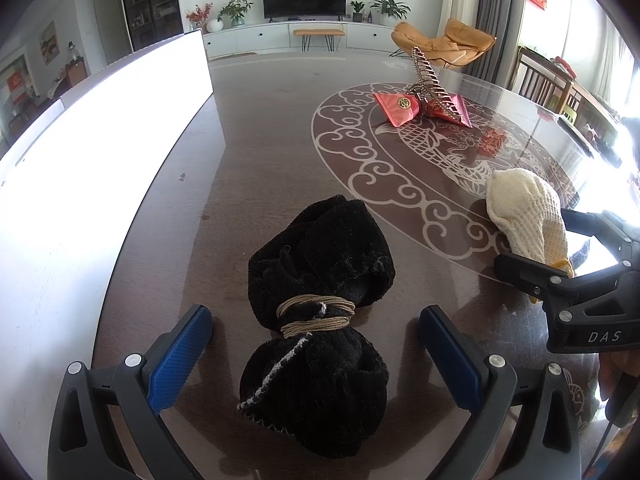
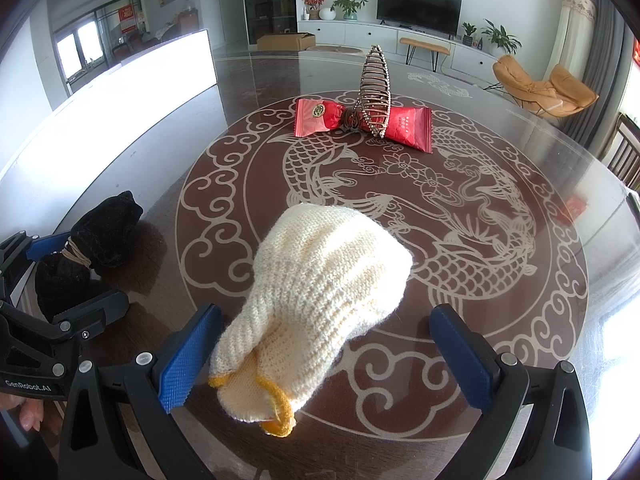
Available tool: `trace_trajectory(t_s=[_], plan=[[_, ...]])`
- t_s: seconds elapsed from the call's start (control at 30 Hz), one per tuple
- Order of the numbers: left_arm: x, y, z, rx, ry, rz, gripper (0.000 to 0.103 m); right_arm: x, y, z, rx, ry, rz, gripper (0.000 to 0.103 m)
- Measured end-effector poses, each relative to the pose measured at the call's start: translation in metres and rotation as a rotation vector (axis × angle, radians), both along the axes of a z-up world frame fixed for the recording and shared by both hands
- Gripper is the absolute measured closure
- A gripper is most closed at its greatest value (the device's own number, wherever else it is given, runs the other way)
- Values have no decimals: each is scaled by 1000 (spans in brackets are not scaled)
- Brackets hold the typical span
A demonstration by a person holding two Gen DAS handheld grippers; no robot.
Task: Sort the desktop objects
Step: 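Carry the black glove and cream mitten over the white bin with both tools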
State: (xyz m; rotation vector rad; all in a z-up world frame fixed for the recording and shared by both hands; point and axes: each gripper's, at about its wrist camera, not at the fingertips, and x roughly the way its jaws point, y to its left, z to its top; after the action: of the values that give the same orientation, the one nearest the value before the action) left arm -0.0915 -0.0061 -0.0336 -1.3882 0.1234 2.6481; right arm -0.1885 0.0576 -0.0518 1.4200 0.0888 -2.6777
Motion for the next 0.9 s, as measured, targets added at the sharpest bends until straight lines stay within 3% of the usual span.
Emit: trace_trajectory(t_s=[0.07, 0.1, 0.13, 0.17, 0.2, 0.33, 0.53, 0.63, 0.73, 0.9], plan=[[-1, 1, 1, -4, -11, -15, 0, -5, 1, 1, 3, -26, -5, 2], [1, 2, 1, -4, -8, -20, 3, -2, 1, 4, -2, -7, -10, 20], [4, 2, 3, -2, 11, -30, 13, 0, 1, 7, -6, 11, -3, 33], [8, 3, 7, 3, 36, -38, 46, 1, -1, 10, -5, 8, -3, 52], [10, 4, 10, 7, 37, -42, 68, 2, 1, 11, -33, 2, -3, 56], [25, -5, 28, 139, 48, -58, 69, 16, 2, 26, -85, 4, 0, 59], [41, -53, 107, 265, 172, -21, 69, 20, -35, 94, -122, 119, 97, 59], [39, -103, 147, 254, 231, 44, 69, 12, -79, 133, -164, 191, 182, 59], [27, -163, 165, 206, 240, 153, 69, 4, -136, 161, -227, 221, 290, 59], [0, -253, 138, 105, 103, 324, 69, -3, -250, 163, -269, 169, 491, 58]])
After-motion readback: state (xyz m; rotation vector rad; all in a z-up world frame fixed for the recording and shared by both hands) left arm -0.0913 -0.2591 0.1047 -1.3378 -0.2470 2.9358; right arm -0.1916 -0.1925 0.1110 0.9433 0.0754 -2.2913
